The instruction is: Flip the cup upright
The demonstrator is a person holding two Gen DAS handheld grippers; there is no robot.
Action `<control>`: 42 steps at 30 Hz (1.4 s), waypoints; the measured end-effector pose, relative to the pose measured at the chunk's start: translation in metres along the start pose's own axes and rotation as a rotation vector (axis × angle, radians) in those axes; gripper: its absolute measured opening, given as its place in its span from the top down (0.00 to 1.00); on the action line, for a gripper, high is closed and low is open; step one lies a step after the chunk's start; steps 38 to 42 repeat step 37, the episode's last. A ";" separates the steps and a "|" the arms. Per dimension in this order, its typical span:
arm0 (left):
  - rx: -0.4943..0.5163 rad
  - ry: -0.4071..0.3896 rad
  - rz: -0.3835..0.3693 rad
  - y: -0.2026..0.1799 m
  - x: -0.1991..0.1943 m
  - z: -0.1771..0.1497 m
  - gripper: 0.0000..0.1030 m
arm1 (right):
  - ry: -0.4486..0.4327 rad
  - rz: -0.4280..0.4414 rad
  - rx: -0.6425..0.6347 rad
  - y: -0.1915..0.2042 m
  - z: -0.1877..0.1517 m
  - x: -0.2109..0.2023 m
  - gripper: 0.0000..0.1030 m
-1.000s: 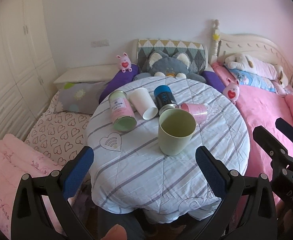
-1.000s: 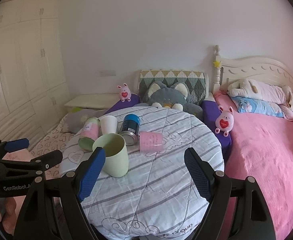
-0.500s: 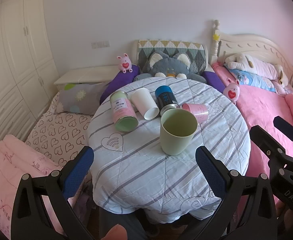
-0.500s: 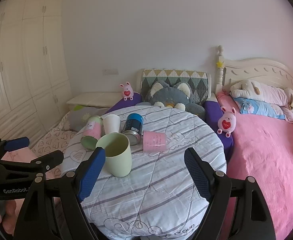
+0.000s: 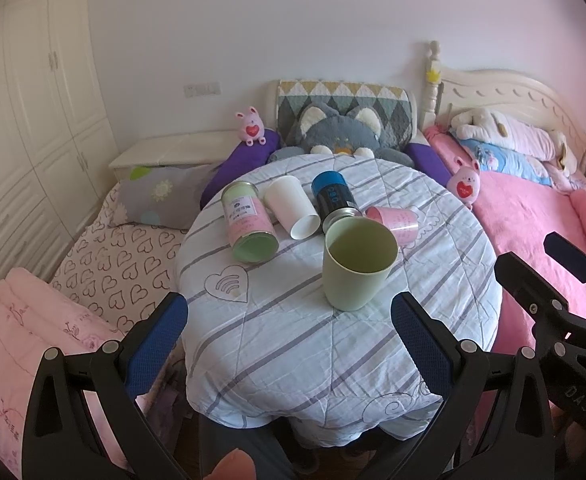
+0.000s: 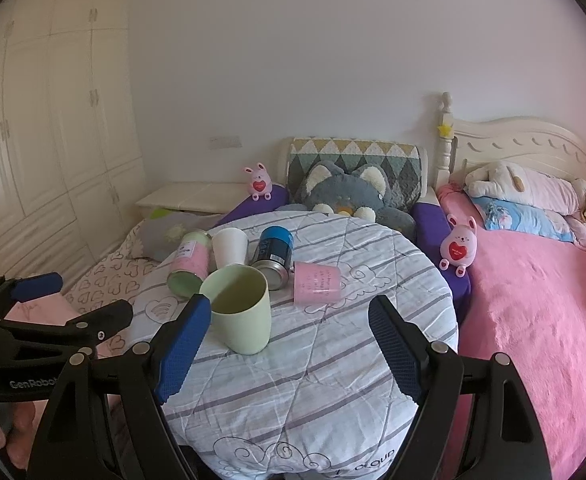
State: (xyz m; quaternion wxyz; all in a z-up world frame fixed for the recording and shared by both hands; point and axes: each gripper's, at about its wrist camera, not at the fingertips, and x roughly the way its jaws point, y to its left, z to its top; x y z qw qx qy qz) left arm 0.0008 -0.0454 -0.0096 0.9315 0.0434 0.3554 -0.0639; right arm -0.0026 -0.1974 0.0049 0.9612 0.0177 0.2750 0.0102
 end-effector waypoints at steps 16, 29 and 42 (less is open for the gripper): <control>-0.004 0.007 0.015 0.015 0.000 0.003 0.00 | 0.015 0.007 0.014 -0.004 -0.001 0.001 0.20; 0.005 0.015 0.013 0.011 0.006 0.001 0.00 | 0.022 0.012 0.016 -0.005 -0.002 0.004 0.20; 0.000 0.011 0.001 0.011 0.005 0.000 0.00 | 0.024 0.006 0.019 -0.008 -0.004 0.005 0.20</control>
